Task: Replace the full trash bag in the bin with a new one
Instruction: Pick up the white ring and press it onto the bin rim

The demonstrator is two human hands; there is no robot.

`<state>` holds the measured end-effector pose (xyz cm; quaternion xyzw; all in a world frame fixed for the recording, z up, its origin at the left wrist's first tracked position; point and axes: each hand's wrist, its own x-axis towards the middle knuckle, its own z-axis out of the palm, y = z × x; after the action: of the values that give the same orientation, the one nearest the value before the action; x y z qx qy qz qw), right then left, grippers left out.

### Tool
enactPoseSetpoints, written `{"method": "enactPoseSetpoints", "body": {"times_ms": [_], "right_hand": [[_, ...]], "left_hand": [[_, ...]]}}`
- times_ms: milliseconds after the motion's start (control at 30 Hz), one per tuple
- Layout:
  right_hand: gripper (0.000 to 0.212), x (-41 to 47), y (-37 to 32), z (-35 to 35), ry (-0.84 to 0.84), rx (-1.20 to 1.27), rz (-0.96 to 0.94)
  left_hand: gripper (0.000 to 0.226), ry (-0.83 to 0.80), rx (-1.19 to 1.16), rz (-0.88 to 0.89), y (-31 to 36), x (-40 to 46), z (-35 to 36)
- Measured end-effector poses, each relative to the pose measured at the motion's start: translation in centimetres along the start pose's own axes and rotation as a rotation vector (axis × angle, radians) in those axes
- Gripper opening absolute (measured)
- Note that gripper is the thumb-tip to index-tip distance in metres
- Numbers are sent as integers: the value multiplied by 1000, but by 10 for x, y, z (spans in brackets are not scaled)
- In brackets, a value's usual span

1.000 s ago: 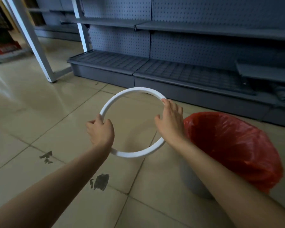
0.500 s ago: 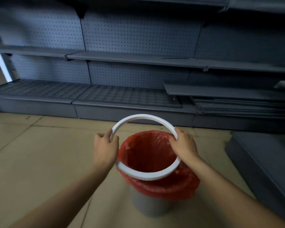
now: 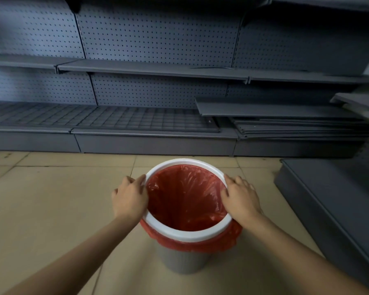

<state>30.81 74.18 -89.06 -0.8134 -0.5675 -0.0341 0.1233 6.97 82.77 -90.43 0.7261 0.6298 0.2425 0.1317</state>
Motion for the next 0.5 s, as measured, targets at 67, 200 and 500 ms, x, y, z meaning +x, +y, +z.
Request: {"method": "enactPoseSetpoints", "body": {"times_ms": [67,200,500], "right_hand": [[51,-1,-2,0,-10,-19,-5],[51,-4,-3,2,8,41,18],[50,-5,0,5,12,105,25]], "left_hand": [[40,9,56,40,-2,-3,0],[41,25,201,111,-4,-5,2],[45,59,339,181,-3,-4,5]]}}
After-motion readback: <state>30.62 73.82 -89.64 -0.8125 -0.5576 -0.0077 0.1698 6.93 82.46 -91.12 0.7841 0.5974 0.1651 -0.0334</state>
